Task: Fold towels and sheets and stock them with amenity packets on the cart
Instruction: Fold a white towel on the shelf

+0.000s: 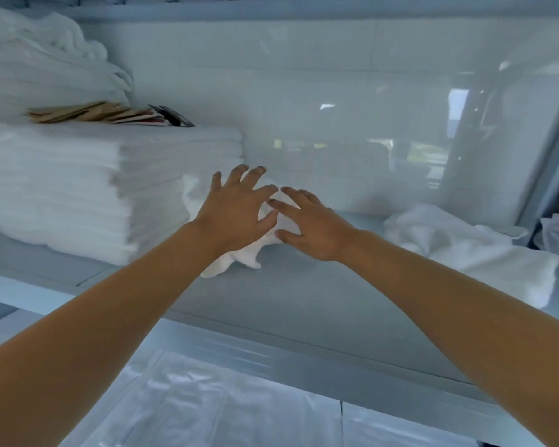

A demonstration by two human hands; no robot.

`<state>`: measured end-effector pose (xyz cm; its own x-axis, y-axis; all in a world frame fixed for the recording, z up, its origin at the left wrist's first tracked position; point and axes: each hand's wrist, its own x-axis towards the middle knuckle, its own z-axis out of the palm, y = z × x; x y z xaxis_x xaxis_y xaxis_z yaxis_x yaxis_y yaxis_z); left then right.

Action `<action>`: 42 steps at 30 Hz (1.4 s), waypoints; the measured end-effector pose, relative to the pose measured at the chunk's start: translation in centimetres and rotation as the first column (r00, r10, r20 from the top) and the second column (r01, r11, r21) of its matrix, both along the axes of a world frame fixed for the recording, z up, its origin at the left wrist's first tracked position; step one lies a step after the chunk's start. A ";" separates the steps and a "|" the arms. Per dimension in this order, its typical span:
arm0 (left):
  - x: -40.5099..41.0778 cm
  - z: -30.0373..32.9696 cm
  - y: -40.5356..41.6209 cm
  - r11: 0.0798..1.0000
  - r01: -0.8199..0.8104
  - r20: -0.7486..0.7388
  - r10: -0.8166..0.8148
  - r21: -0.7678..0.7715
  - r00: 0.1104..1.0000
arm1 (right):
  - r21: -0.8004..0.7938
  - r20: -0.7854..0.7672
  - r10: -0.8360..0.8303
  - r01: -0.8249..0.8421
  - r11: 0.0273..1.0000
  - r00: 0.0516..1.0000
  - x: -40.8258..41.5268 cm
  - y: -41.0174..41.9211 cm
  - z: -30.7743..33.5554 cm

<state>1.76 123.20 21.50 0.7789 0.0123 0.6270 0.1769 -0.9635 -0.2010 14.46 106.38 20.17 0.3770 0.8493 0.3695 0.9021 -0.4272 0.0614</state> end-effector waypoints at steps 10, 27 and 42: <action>8.7 -0.1 -12.3 0.977 0.206 -0.136 -0.211 -0.046 0.968 | -0.056 -0.016 -0.362 0.361 0.931 0.932 7.6 -17.8 0.2; 16.0 -4.8 -23.8 0.855 0.317 -0.510 -0.503 -0.410 0.697 | -0.302 -0.239 -0.517 0.443 0.844 0.822 5.2 -30.3 -4.6; 6.3 -6.0 -17.0 0.737 0.406 -0.508 -0.670 -0.540 0.542 | 0.028 -0.221 -0.327 0.342 0.939 0.919 3.8 -28.3 1.3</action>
